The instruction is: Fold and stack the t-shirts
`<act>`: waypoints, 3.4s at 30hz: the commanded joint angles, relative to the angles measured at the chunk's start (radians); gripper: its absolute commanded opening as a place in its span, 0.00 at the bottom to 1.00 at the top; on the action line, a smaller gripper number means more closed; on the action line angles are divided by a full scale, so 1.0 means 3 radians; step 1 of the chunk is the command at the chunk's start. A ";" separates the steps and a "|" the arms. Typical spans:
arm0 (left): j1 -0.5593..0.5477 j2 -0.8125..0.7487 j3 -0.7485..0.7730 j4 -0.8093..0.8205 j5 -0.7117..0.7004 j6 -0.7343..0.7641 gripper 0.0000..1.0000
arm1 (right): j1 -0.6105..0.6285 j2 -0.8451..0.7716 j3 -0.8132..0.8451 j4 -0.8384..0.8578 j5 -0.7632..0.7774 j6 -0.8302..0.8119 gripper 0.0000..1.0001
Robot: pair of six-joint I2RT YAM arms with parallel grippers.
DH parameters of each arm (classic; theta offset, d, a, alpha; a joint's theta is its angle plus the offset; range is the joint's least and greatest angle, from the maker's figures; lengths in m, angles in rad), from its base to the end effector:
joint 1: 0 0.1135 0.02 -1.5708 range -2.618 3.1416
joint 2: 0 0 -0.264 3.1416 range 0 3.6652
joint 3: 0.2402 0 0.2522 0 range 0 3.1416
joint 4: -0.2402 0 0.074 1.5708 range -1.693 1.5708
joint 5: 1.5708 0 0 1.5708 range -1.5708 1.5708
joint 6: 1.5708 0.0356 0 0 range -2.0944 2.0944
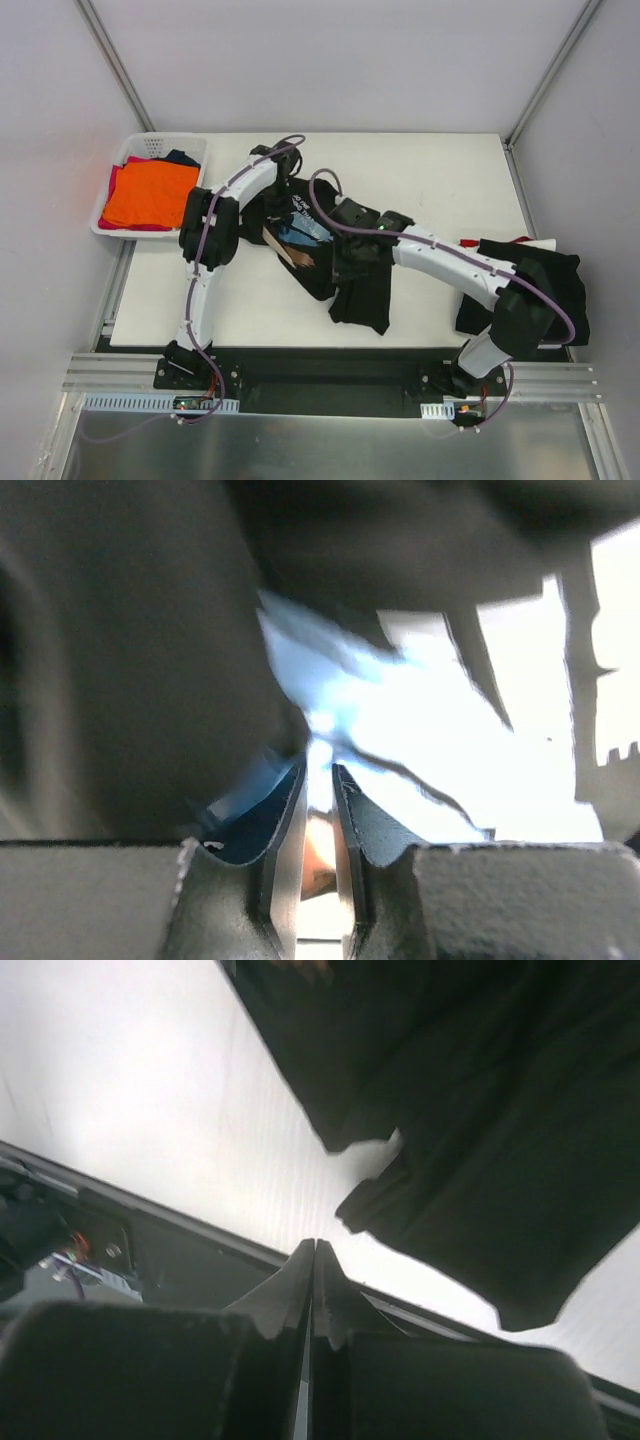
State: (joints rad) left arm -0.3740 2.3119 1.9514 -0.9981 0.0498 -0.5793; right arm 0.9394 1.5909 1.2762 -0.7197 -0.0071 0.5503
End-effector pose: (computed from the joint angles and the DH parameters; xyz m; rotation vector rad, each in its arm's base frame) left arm 0.4384 -0.1740 0.1709 -0.2963 2.9537 -0.2108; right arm 0.1963 0.2688 0.2645 -0.5258 2.6547 0.5112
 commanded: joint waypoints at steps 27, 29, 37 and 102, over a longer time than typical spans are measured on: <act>-0.0911 -0.0712 -0.0692 0.0147 -0.0273 -0.0529 0.00 | -0.1648 0.1334 0.0691 0.0026 -0.0759 -0.1113 0.01; -0.0901 -0.0497 -0.0589 0.0152 -0.0319 -0.0452 0.00 | -0.1669 0.1252 0.0493 0.0042 -0.0754 -0.1174 0.01; -0.0610 -0.0073 -0.0246 0.0147 -0.0176 -0.0258 0.01 | -0.1633 0.0614 -0.0495 0.0302 -0.0825 -0.0914 0.01; -0.0967 -0.2061 -0.1518 -0.0181 -0.0278 -0.0820 0.88 | -0.0345 -0.0221 -0.0644 0.0082 -0.0534 -0.0234 0.56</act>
State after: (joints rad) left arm -0.6666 1.7531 1.5772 -0.9607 0.0319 -0.7971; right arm 0.7952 1.5127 1.0290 -0.7288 -0.1688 0.4458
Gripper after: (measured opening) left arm 0.915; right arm 0.533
